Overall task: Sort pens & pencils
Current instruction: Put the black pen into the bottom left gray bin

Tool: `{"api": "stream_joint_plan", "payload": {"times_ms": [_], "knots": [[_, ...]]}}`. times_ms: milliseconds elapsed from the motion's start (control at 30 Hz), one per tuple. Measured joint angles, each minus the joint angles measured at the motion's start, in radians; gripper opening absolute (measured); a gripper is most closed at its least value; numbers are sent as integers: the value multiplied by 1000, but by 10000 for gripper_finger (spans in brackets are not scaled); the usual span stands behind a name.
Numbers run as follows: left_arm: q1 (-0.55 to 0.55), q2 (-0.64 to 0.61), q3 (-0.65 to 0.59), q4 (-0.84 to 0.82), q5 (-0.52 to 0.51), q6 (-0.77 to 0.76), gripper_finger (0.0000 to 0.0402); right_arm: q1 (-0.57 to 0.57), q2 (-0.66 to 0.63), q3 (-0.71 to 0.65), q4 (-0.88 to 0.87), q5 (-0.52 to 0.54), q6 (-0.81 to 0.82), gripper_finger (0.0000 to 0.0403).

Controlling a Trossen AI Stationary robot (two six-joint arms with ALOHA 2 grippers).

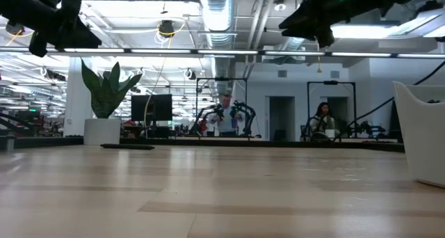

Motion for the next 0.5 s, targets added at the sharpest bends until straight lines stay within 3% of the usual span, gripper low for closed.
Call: {"api": "stream_joint_plan", "payload": {"times_ms": [333,500], "knots": [[0,0,0,0,11,-22,65,-2,78,0,4,-1,-24,150],[0,0,0,0,25,-31,96,-2,111,0,12,-1,-73,148]]}}
